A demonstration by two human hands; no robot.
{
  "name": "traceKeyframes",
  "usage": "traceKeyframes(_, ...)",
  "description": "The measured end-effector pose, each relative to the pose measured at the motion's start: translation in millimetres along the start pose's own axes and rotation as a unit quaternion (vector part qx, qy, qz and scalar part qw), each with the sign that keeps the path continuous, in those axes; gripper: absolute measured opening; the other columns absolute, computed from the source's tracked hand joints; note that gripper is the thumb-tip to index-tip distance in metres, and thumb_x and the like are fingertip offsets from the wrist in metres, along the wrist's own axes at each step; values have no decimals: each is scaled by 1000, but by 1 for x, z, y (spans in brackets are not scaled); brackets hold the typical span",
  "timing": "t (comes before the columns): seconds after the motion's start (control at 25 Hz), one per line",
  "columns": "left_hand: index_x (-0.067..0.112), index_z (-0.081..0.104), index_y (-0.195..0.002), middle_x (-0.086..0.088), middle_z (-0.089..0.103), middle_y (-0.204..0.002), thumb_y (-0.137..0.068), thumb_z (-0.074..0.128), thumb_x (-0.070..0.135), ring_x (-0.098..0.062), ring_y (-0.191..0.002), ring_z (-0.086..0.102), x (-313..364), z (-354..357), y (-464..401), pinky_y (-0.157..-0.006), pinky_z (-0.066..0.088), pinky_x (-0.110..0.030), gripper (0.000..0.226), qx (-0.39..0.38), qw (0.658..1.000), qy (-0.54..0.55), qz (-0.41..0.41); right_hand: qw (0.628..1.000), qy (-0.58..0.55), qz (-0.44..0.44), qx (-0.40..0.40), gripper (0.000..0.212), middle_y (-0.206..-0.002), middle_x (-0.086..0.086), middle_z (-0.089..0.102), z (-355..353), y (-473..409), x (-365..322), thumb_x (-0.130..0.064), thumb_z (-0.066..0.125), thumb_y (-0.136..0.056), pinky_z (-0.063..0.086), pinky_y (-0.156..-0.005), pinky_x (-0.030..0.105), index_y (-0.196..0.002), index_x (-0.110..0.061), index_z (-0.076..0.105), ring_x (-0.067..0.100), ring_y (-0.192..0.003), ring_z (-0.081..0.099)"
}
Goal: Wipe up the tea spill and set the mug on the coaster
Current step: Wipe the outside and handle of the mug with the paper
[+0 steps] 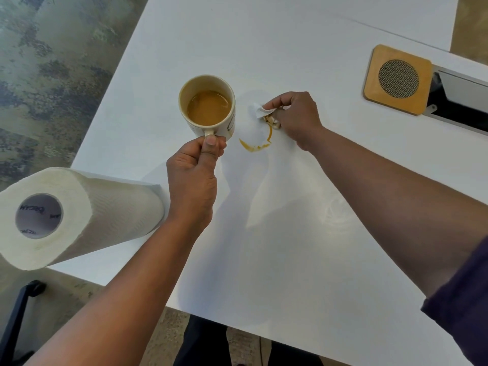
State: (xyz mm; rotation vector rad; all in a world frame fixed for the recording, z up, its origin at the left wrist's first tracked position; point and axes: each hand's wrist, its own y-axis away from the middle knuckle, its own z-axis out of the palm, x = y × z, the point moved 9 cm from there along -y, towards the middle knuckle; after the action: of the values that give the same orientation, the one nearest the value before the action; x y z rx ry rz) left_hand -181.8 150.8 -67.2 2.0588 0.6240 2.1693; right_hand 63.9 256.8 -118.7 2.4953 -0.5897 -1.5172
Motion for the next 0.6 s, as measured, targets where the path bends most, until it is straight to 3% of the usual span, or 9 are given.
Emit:
traceKeyframes(0.12,18,76,-98,5,74,-92,-103,59,25,-15,-98,66,0,0,0,-104,53,-37,19,-1,1000,2,-2,991,112,-76,-10,24,-102,-4,69,1,1,-12,-8,59,-82,54,-78,27,-93,-16,80,13,-94,65)
traceKeyframes(0.24,19,76,-97,5,74,-91,-103,59,24,-15,-97,66,0,-1,0,-102,54,-35,19,-2,1000,8,-3,958,246,-139,-52,24,-116,1,66,5,2,-18,-17,68,-83,51,-90,37,-107,-16,75,24,-111,58)
traceKeyframes(0.36,19,76,-96,6,74,-90,-103,59,23,-15,-97,66,1,-2,-1,-99,55,-33,19,-2,1000,9,0,909,363,-192,-76,11,-104,11,65,12,1,-24,-12,60,-87,52,-83,47,-91,-7,69,34,-98,58)
traceKeyframes(0.44,19,76,-96,6,74,-90,-103,59,23,-15,-96,66,1,-3,-2,-98,55,-32,19,-2,1000,8,1,896,390,-200,-79,15,-101,12,65,14,-3,-28,-9,55,-87,51,-79,45,-94,-7,68,36,-93,58)
traceKeyframes(0.6,20,76,-95,5,74,-90,-103,59,23,-14,-96,66,0,-3,-1,-99,54,-31,19,-6,1000,5,-1,888,373,-252,-96,32,-110,8,70,23,-3,-42,-5,51,-89,49,-82,40,-111,-16,72,33,-102,60)
